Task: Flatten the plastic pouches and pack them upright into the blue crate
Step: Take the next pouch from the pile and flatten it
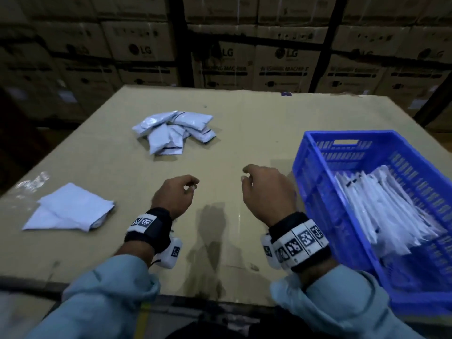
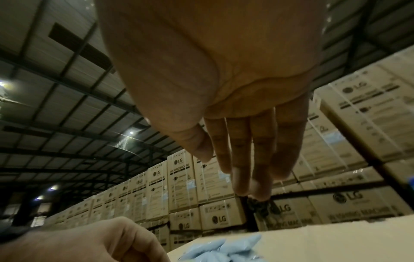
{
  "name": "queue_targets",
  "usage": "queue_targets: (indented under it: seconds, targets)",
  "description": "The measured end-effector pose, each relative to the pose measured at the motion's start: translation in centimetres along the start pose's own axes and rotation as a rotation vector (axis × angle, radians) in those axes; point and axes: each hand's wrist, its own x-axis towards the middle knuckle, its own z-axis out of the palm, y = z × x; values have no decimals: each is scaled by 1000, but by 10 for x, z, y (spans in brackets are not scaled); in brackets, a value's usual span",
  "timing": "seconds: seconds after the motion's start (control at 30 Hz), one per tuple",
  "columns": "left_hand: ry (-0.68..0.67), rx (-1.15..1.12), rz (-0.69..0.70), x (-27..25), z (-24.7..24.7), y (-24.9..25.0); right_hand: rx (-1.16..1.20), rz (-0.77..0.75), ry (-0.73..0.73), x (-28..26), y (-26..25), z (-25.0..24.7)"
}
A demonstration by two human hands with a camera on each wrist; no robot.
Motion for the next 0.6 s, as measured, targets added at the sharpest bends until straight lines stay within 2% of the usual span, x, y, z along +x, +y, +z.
queue_targets:
  seconds: [0.13,0.33,0.4,0.5,0.6]
  targets:
    - [-17,40,-118,-8,0,-45,112,-61,-23,14,-22,31]
    - [-58,122,-227,-10,-21,-90,82,-152,-114,43,-48,68]
    - [-138,232,-253,-5,-29,-103,86,-171,-120,57,-59,80]
    - [-355,467,-312,12,-37,-124,99,-184,-131,83,-81,106]
    - [-417,558,-290,42,-39,-148,99,-169,-176,115,-104,141]
